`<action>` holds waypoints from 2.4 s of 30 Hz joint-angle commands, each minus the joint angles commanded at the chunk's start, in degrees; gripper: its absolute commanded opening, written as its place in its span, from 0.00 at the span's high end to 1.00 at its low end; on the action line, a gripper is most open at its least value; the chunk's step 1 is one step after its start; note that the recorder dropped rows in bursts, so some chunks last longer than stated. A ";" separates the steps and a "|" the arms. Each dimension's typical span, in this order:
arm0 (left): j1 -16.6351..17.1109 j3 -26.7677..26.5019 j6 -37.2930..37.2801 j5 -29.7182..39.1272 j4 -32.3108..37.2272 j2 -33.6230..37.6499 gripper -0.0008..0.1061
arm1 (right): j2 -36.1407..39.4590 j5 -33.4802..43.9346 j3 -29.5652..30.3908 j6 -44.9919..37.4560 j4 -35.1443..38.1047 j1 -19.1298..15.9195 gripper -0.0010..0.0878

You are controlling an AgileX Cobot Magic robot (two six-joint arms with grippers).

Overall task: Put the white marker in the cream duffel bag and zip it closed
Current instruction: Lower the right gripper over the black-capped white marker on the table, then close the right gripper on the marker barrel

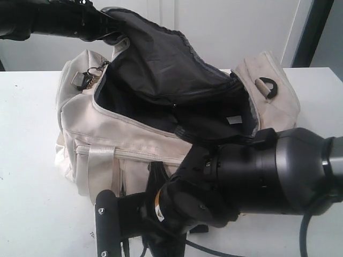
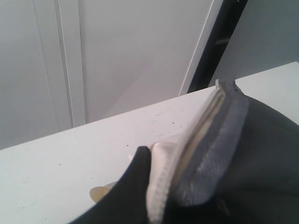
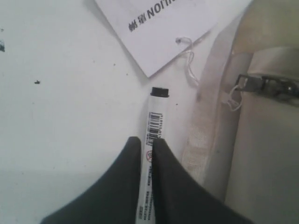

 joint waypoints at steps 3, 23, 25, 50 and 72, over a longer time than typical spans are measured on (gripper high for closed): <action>0.00 0.00 0.00 0.00 0.00 0.00 0.99 | 0.00 0.00 0.00 0.00 0.00 2.16 0.87; 0.00 0.00 0.00 0.00 0.00 0.00 0.99 | 3.10 -1.74 0.00 20.18 -18.13 2.54 0.86; 0.00 0.00 0.00 0.00 0.00 0.00 0.99 | 3.10 -1.85 0.00 20.18 -18.81 2.54 0.76; 0.00 0.00 0.00 0.00 0.00 0.00 0.99 | 5.81 -3.50 0.00 30.65 -28.35 2.54 0.57; 0.00 0.00 0.00 0.00 0.00 0.00 0.99 | 9.82 -0.03 0.00 33.51 -24.31 1.44 0.97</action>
